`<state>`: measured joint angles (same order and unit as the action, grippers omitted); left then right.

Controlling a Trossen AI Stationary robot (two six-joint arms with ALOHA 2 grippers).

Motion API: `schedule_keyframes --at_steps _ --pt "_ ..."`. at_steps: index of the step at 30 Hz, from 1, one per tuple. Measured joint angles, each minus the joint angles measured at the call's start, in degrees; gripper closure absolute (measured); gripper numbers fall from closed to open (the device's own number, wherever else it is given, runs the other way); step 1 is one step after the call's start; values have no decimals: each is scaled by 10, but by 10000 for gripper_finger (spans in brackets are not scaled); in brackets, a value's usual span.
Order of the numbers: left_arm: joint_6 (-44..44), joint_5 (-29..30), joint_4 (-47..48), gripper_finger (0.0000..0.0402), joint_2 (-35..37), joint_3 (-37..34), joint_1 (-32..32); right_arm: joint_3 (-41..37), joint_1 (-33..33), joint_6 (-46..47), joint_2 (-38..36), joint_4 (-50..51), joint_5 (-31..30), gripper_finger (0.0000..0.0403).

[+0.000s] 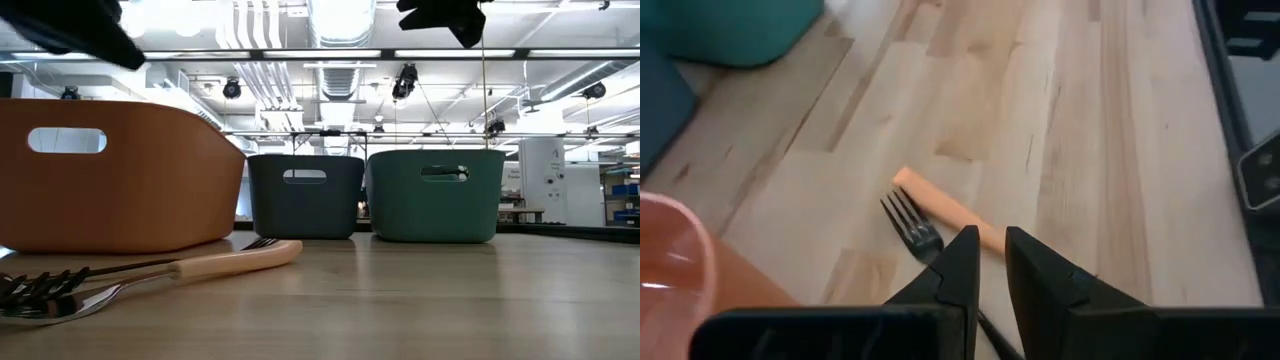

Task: Sort silverware by color (type)
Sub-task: Put the black fork into the orange bin

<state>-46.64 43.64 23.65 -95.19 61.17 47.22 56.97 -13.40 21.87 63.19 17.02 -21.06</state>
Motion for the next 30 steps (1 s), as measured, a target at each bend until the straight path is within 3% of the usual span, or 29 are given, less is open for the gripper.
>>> schedule_keyframes --at_steps 7,15,30 --pt "-32 9 -4 366 -55 0 8 -2 -21 -15 14 -20 0 275" --pt "-37 8 -29 357 -72 -1 10 -2 -22 -24 16 -30 0 275" --pt "-141 11 -43 223 -143 -1 11 -2 -43 -24 21 -30 0 275"
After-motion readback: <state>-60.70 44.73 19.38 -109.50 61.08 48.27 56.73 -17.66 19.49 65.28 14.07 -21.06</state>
